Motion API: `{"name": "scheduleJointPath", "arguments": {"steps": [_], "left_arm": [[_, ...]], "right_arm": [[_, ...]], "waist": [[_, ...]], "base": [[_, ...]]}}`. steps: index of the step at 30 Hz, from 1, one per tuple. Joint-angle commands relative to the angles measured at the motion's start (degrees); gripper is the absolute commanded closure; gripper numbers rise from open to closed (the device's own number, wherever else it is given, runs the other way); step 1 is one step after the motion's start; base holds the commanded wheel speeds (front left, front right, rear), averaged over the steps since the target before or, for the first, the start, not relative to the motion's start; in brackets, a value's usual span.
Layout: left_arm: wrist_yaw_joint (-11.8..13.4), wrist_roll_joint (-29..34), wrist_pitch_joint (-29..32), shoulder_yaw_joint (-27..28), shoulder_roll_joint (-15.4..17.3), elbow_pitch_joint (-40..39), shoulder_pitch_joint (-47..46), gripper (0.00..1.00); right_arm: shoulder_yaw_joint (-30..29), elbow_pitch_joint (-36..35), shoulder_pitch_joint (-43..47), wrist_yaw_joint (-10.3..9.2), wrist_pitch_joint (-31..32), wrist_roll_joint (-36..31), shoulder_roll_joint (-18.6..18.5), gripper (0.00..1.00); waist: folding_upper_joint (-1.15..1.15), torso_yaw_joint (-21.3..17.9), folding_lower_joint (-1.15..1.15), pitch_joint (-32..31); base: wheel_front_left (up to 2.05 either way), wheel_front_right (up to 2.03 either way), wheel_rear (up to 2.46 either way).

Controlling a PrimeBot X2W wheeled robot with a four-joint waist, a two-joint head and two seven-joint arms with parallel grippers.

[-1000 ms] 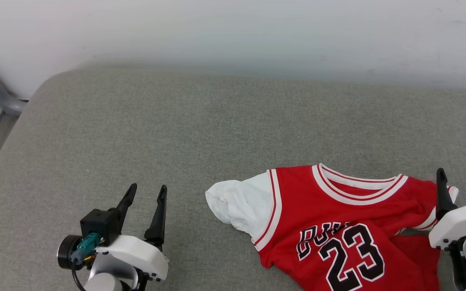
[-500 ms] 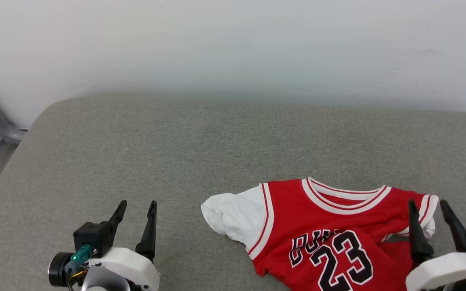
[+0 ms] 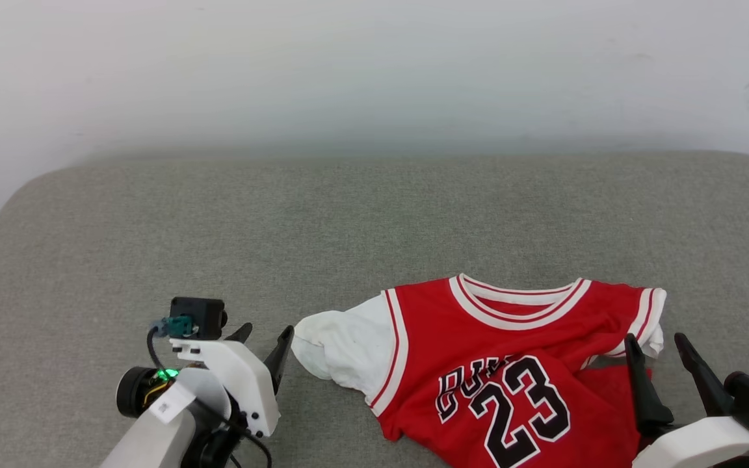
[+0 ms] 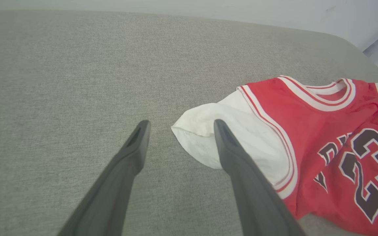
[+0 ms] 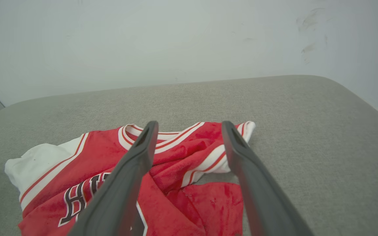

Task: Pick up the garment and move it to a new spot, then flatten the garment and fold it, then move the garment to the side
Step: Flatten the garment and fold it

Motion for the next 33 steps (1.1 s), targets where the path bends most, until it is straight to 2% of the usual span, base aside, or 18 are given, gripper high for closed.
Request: {"name": "scheduleJointPath", "arguments": {"steps": [1,7,17,18,19,20,21,26,33], "left_arm": [[-0.7,-0.6,2.0,-0.5,0.0,0.8,-1.9,0.0],[-2.6,-2.6,12.1,-2.6,0.2,5.8,-6.9,0.0],[-5.3,-3.7,21.5,-6.2,0.1,13.7,-9.4,0.0],[-5.6,-3.9,21.9,-6.6,-0.2,14.3,-9.3,0.09],[-6.0,-4.2,21.5,-6.7,-0.7,14.7,-9.5,0.58],[-6.1,-4.2,21.0,-6.7,-1.2,15.2,-9.6,0.96],[-6.4,-4.0,21.0,-7.1,-1.4,15.7,-9.6,1.0],[-6.2,-2.9,16.3,-6.4,-1.0,16.8,-10.4,1.0],[-3.1,-1.8,8.5,-2.9,2.8,14.4,-8.7,1.0]], "right_arm": [[0.3,-0.4,-1.0,-0.04,0.2,0.0,0.0,0.0],[0.8,-0.3,-2.3,-0.04,0.3,0.0,0.0,0.0],[0.0,1.0,-3.0,-0.04,-0.5,1.4,0.1,0.0],[0.0,1.2,-3.0,-0.04,-0.6,1.5,0.1,0.0],[0.0,1.3,-3.0,-0.04,-0.6,1.7,0.1,0.0],[-0.1,1.5,-3.1,-0.04,-0.7,1.8,0.1,0.0],[-0.1,1.7,-3.1,-0.04,-0.7,1.9,0.1,0.0],[-0.7,2.5,-2.9,-0.04,-0.7,2.5,0.1,0.0],[-2.3,3.8,-1.9,-0.04,-0.3,2.8,0.1,0.0]], "waist": [[0.0,-1.4,0.01,1.1],[0.0,-4.1,0.01,3.7],[0.0,-7.5,0.01,5.8],[0.0,-7.7,0.01,5.8],[0.0,-7.8,0.01,5.9],[0.0,-7.9,0.01,5.9],[0.0,-7.9,0.01,5.9],[0.0,-7.5,0.01,5.4],[0.0,-5.1,0.01,4.0]], "base": [[0.0,0.0,0.0],[0.0,0.0,0.0],[0.0,0.0,0.0],[0.0,0.0,0.0],[0.0,0.0,0.0],[0.0,0.0,0.0],[0.0,0.0,0.0],[0.0,0.0,0.0],[0.0,0.0,0.0]]}}
